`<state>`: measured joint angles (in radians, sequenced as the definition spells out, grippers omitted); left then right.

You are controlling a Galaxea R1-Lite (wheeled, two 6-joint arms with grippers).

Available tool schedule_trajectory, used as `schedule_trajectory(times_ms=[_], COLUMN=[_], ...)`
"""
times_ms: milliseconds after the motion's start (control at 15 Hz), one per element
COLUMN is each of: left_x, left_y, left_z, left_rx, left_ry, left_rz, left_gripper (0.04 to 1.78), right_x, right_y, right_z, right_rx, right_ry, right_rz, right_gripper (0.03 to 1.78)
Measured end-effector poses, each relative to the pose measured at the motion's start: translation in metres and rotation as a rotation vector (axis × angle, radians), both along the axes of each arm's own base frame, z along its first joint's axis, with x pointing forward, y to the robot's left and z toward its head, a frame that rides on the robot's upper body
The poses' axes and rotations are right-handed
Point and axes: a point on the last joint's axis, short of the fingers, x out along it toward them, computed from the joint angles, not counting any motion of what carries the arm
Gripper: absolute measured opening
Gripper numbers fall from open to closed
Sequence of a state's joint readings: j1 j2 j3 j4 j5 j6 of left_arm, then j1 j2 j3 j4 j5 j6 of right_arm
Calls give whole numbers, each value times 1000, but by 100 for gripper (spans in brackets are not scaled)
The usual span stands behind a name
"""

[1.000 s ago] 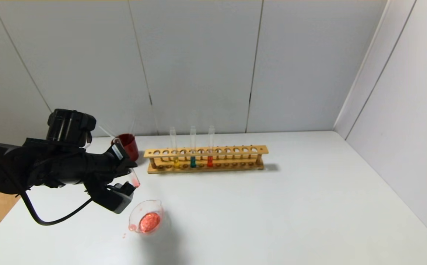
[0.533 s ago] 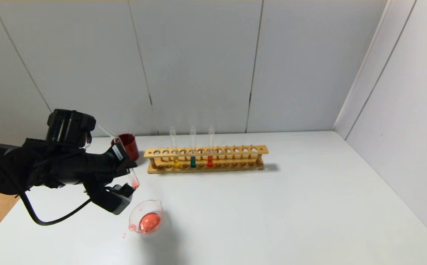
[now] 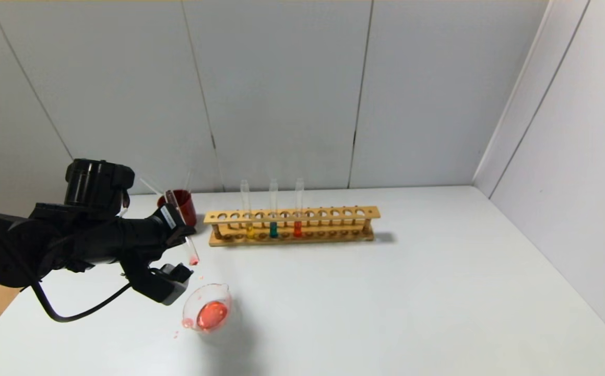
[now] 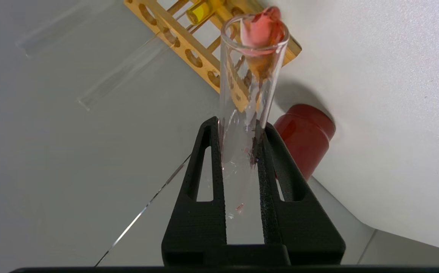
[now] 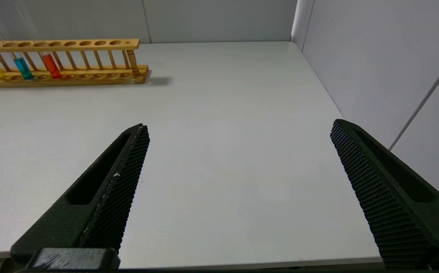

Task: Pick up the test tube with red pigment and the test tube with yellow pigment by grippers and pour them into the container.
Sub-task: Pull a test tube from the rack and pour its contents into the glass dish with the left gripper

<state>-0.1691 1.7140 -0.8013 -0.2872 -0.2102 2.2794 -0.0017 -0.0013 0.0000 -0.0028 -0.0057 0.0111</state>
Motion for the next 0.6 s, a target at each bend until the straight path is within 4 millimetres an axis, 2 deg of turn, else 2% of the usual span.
schedule_trajectory(times_ms=[600], left_x=[-1], left_y=[0], left_z=[0], left_rx=[16], left_ry=[-8], left_rz=[-14], left_gripper=[30], right_x=[0], right_y=[0], right_z=[0], right_rx=[0], right_ry=[0], right_rz=[0], right_gripper=[175])
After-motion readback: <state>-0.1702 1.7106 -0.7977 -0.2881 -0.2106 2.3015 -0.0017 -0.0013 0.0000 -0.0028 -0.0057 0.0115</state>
